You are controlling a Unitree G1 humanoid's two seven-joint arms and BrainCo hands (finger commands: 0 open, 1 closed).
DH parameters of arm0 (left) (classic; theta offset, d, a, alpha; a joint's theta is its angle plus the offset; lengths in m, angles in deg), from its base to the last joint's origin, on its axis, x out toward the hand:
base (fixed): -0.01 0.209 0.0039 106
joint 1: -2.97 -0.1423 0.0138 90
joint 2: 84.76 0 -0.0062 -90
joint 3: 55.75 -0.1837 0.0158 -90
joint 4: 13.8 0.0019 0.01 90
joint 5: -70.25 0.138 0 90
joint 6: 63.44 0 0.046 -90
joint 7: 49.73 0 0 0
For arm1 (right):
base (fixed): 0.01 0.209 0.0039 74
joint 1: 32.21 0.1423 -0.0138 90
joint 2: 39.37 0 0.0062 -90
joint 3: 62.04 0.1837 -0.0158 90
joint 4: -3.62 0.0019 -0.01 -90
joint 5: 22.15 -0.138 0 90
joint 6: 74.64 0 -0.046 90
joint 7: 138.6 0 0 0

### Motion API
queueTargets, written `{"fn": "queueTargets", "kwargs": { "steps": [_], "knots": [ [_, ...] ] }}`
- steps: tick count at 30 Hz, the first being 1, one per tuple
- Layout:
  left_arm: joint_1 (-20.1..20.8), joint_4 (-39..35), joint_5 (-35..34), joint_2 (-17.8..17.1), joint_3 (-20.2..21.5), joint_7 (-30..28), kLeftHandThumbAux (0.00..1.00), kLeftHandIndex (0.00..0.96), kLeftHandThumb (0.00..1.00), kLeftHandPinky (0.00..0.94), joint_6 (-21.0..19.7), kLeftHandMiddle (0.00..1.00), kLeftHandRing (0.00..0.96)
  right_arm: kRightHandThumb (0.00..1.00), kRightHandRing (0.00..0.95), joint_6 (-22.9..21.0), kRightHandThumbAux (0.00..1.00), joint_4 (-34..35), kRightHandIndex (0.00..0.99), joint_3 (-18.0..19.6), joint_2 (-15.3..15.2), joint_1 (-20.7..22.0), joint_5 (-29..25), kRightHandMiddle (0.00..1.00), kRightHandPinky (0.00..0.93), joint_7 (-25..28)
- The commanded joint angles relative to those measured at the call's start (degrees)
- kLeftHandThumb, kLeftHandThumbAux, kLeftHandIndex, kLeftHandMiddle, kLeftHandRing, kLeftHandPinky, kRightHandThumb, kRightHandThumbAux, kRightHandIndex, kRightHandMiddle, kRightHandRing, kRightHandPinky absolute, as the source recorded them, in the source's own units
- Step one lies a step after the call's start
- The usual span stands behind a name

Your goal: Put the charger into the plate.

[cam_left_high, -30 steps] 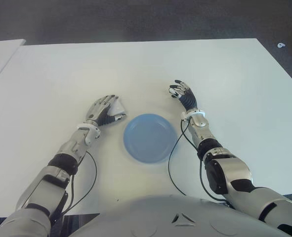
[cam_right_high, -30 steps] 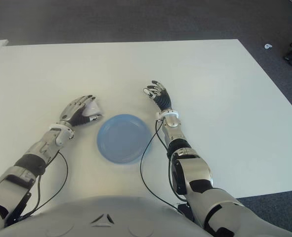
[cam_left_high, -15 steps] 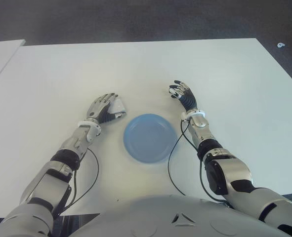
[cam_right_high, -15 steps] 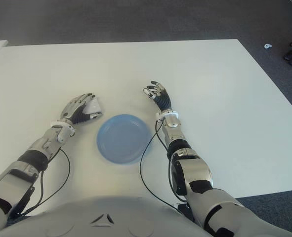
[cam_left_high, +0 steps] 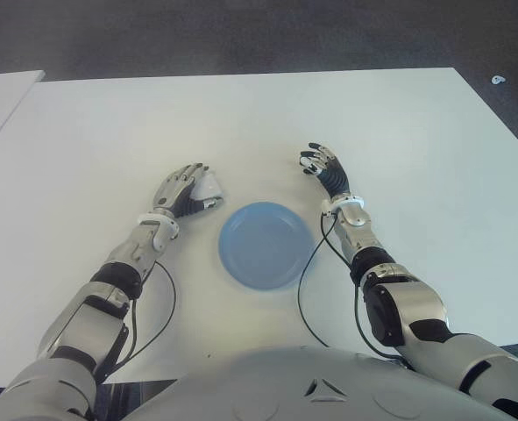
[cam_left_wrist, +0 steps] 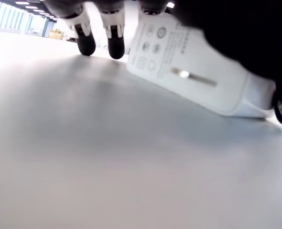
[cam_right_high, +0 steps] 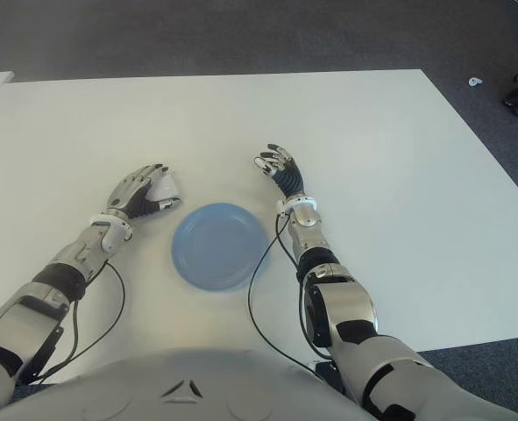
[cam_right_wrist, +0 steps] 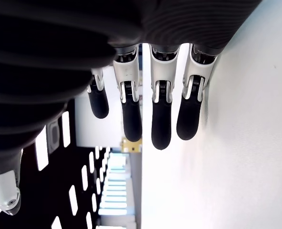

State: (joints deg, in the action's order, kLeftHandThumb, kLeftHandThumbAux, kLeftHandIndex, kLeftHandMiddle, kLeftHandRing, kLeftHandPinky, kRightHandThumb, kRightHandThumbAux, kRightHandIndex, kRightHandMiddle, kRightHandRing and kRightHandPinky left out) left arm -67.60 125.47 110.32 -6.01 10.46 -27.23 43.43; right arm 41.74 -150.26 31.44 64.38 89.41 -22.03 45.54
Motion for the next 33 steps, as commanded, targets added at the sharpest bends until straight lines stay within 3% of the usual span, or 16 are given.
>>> {"fn": "queueTargets", "kwargs": {
  "steps": [1,5,8,13,14,18,33],
  "knots": [
    [-2.8,3.7,1.4,1.3,-1.7,3.0,0.367,0.000,0.322,0.250,-0.1,0.086,0.128,0.081,0.314,-4.4,0.566,-2.9,0.169,0.0,0.5,-3.7,0.2,0.294,0.329,0.2],
    [-2.4,5.5,3.1,1.7,-2.4,9.3,0.381,0.112,0.422,0.349,-0.7,0.240,0.270,0.078,0.311,-4.5,0.567,-3.0,0.171,0.0,0.6,-3.5,0.2,0.291,0.328,0.3],
    [-1.9,6.6,4.5,2.5,-2.8,14.2,0.406,0.268,0.543,0.471,-3.3,0.474,0.468,0.075,0.306,-4.5,0.565,-3.0,0.171,0.0,0.5,-3.5,0.2,0.286,0.325,0.4],
    [-1.2,7.5,5.4,3.4,-3.4,17.1,0.460,0.413,0.652,0.642,-7.1,0.657,0.652,0.068,0.302,-4.6,0.561,-3.0,0.171,0.0,0.5,-3.5,0.1,0.281,0.322,0.5],
    [-1.1,7.6,5.5,3.4,-3.5,17.4,0.542,0.420,0.677,0.674,-7.7,0.685,0.681,0.067,0.301,-4.7,0.560,-3.0,0.171,0.1,0.5,-3.5,0.1,0.280,0.321,0.5],
    [-1.6,6.5,6.3,2.8,-4.2,18.1,0.660,0.436,0.717,0.754,-9.1,0.753,0.753,0.064,0.297,-4.9,0.557,-3.0,0.172,0.1,0.5,-3.4,0.1,0.276,0.316,0.6],
    [-3.9,-2.0,5.8,-0.4,-4.5,16.2,0.697,0.442,0.737,0.858,-7.5,0.848,0.833,0.044,0.293,-5.7,0.561,-2.8,0.166,0.1,0.6,-3.2,0.1,0.276,0.310,0.5]
  ]
}}
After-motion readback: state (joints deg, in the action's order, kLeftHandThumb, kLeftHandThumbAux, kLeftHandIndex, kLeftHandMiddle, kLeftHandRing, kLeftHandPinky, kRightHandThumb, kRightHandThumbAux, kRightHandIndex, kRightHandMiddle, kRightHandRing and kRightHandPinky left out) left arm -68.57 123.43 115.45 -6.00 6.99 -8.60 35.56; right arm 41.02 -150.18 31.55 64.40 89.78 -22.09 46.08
